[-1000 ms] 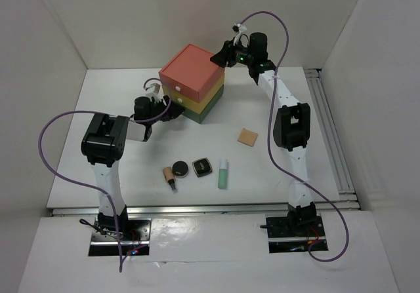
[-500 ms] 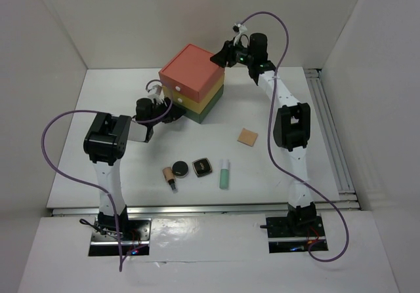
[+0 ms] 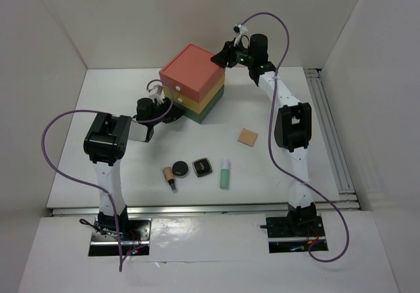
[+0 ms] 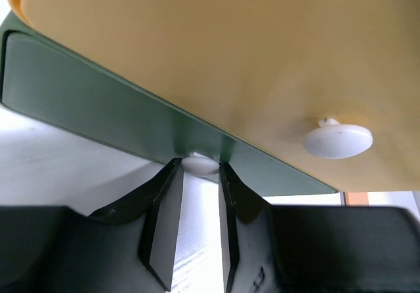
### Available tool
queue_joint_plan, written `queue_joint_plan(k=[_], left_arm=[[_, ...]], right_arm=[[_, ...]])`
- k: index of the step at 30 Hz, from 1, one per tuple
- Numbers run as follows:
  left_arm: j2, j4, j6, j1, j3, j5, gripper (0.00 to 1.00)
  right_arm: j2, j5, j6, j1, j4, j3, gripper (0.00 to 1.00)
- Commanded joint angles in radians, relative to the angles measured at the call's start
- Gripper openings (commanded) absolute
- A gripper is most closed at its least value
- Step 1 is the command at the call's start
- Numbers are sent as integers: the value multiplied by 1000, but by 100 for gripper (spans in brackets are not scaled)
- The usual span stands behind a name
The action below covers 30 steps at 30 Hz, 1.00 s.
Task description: Organize the makeup
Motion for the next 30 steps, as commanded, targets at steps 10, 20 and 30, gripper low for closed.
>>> queue_joint_plan(k=[10,20,30], left_arm=[[-279,-119,89,12,-242,-66,22],[-446,-385,48,3,-359,-192,19],[-560,-534,39,3,-400,-290,60]], right_arm=[[-44,-27,-41,15,-100,-46,47],[-53,-17,-41,14,-91,-79,47],[-81,-17,-41,14,-82,-97,47]])
